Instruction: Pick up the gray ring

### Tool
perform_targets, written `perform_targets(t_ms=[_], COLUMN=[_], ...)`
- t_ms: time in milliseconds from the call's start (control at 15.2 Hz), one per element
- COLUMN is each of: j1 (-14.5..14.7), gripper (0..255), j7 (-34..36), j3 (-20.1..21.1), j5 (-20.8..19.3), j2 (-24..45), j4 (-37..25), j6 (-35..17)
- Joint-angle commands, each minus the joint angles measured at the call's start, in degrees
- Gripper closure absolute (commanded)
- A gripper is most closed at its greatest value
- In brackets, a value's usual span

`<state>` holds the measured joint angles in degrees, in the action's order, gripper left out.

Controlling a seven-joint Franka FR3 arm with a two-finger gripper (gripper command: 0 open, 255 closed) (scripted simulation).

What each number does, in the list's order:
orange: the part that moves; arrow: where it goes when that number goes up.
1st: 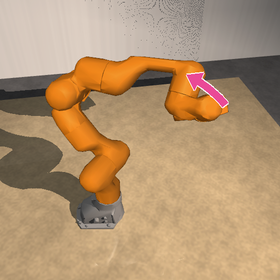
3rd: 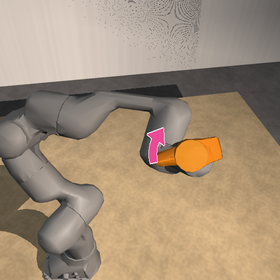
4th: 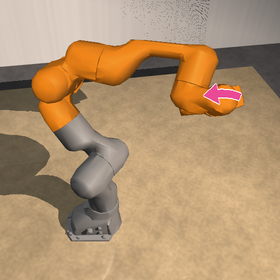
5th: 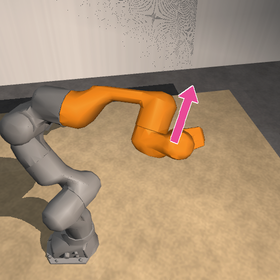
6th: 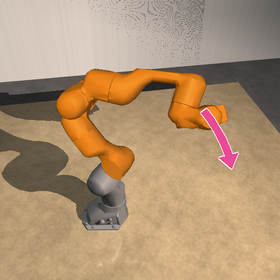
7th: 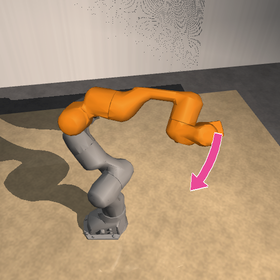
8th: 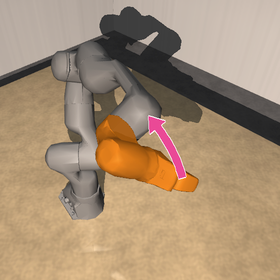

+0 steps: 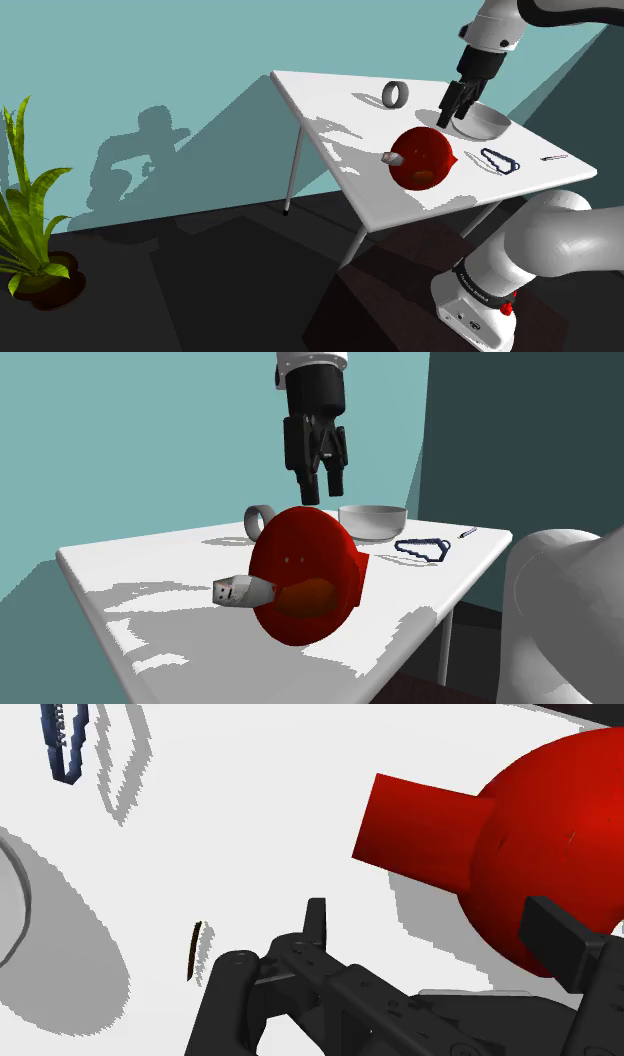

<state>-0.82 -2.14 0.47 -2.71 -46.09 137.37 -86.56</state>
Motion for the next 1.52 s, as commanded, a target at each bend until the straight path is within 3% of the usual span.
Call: perform_targets(t_ms=[0, 726, 1452], j1=[0.0, -3.01, -5.84], gripper=[0, 0, 0], j7=[0.0, -6.3, -14.17], j3=[0.0, -8.92, -16.4], j5=[0.0, -0.8, 5.73], j2=[0.0, 21.75, 45.53], j4=[0.0, -14.39, -37.02], j6=[0.0, -8.65, -9.6])
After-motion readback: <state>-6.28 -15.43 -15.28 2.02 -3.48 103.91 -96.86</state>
